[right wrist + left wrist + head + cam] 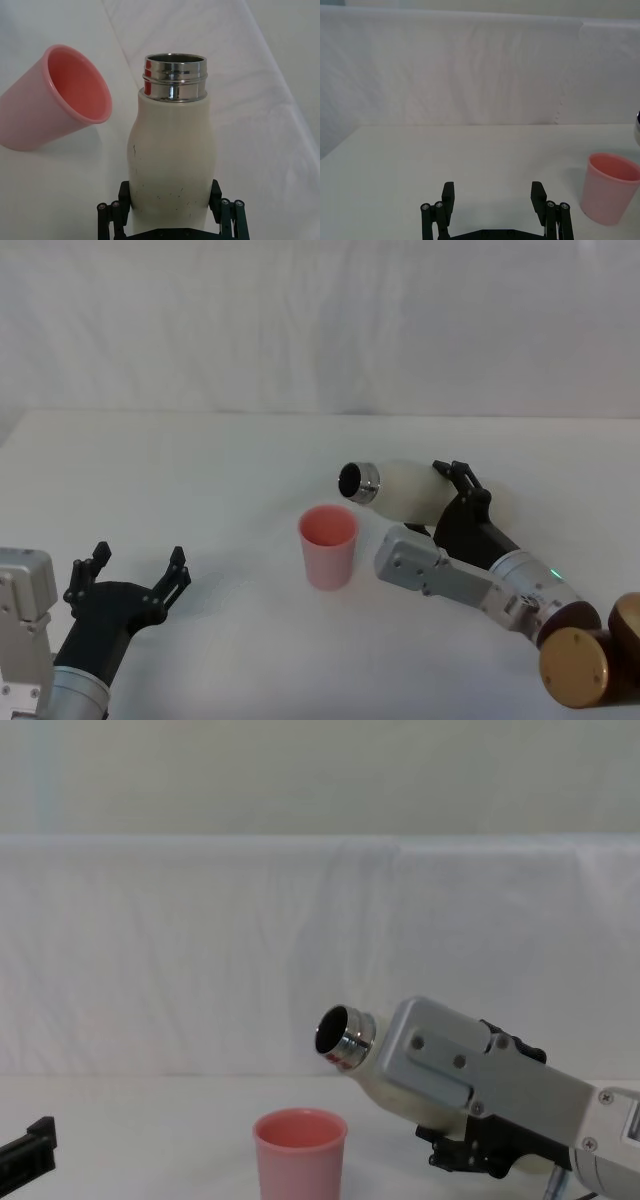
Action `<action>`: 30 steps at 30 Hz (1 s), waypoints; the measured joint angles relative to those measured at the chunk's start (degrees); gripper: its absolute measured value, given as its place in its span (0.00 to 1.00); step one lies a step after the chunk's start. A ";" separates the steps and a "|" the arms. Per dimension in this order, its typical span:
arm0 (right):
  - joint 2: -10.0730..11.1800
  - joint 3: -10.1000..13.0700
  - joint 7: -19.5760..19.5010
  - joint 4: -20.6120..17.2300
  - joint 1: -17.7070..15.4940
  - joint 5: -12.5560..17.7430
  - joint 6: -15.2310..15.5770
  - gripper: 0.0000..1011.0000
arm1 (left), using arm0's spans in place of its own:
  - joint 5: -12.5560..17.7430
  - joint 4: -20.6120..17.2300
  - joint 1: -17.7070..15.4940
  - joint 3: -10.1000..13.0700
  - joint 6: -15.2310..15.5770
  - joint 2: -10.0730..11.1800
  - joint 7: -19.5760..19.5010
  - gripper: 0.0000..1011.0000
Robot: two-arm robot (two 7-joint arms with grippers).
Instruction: Grasp the thermos with one hand and pour water into the cup lid.
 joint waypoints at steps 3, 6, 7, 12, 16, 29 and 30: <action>0.14 -0.48 -0.18 0.34 0.40 -0.90 0.06 0.94 | 0.00 0.00 0.00 0.00 0.00 0.00 0.00 0.99; 0.22 -0.83 -0.40 0.64 0.68 -1.62 0.14 0.94 | 0.00 0.00 0.00 0.00 0.00 0.00 0.00 0.99; 0.26 -0.90 -0.45 0.72 0.76 -1.83 0.19 0.94 | 0.00 0.00 0.00 0.00 0.00 0.00 0.00 0.99; 0.48 -1.22 -0.62 0.92 1.13 -2.80 0.52 0.94 | 0.00 0.00 0.00 0.00 0.00 0.00 0.00 0.99; 0.72 -1.44 -0.83 1.07 1.36 -3.57 0.74 0.94 | 0.00 0.00 0.00 0.00 0.00 0.00 0.00 0.99; 1.55 -1.93 -0.82 1.17 1.80 -5.18 1.08 0.94 | 0.00 0.00 0.00 0.00 0.00 0.00 0.00 0.99; 1.65 -2.04 -0.58 1.17 1.89 -5.33 1.16 0.94 | 0.00 0.00 0.00 0.00 0.00 0.00 0.00 0.99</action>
